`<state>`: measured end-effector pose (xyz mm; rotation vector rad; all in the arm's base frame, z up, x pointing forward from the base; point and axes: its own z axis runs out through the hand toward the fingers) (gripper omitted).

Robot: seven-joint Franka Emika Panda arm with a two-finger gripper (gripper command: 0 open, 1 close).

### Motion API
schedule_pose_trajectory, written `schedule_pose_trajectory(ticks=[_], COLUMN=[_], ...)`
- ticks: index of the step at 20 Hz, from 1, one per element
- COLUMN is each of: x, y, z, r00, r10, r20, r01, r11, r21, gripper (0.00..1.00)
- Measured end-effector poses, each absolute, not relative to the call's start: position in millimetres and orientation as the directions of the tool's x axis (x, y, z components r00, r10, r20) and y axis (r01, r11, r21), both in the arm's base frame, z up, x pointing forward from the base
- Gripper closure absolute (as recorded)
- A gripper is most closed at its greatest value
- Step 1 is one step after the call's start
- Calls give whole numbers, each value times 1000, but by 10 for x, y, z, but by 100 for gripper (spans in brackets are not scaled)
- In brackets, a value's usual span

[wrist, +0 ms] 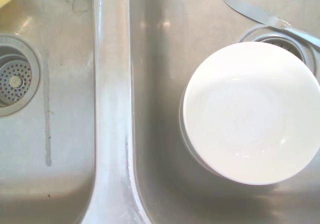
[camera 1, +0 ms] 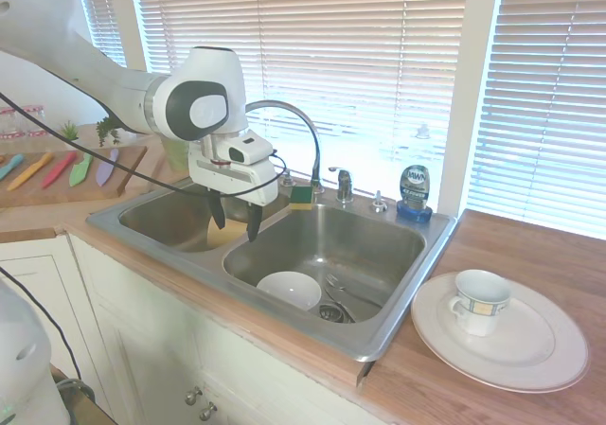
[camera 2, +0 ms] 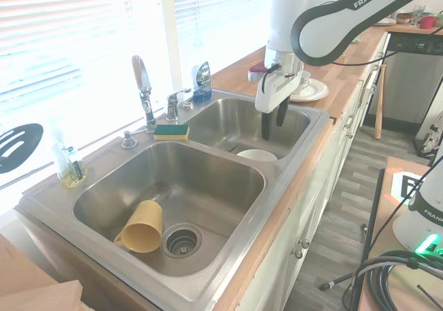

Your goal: Turn on the faucet

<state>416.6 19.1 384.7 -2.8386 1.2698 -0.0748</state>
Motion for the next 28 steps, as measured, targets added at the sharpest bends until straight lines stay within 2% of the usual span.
schedule_pose_trajectory(ticks=[3,4,28], x=[4173,4183,4229], y=[188,185,108], z=[3803,3788,3757], r00=[672,674,672], r10=[-740,-738,-738], r20=[30,32,59], r01=[-739,-737,-738], r11=[-673,-675,-674], r21=[-35,-31,-21], gripper=[0,100,100])
